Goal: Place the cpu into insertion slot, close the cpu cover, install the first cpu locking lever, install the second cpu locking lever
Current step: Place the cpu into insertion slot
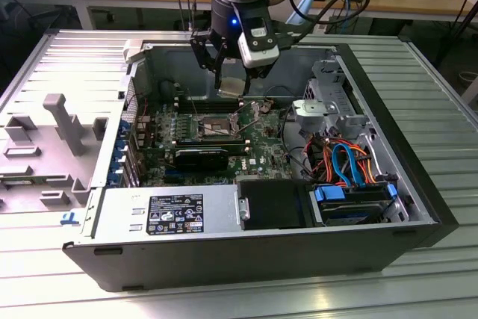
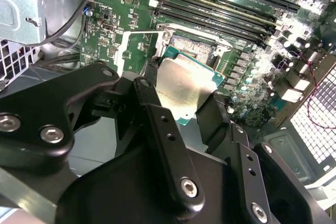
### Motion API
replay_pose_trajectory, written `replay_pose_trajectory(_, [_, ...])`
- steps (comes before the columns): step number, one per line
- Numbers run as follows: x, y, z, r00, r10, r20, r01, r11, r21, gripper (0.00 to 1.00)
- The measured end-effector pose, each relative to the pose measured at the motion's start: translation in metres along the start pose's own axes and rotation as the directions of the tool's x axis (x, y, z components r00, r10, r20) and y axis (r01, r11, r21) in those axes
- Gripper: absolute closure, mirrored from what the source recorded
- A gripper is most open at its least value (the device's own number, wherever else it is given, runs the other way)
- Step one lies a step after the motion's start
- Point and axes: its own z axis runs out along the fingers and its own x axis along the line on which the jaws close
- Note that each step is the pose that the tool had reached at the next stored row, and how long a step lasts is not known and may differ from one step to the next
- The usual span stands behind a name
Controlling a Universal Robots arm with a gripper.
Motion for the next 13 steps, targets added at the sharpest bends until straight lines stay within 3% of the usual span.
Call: replay_pose_trajectory(13, [0.0, -0.0001, 0.0009, 0.9997, 0.026, 0.0023, -0.026, 0.9997, -0.0005, 0.46])
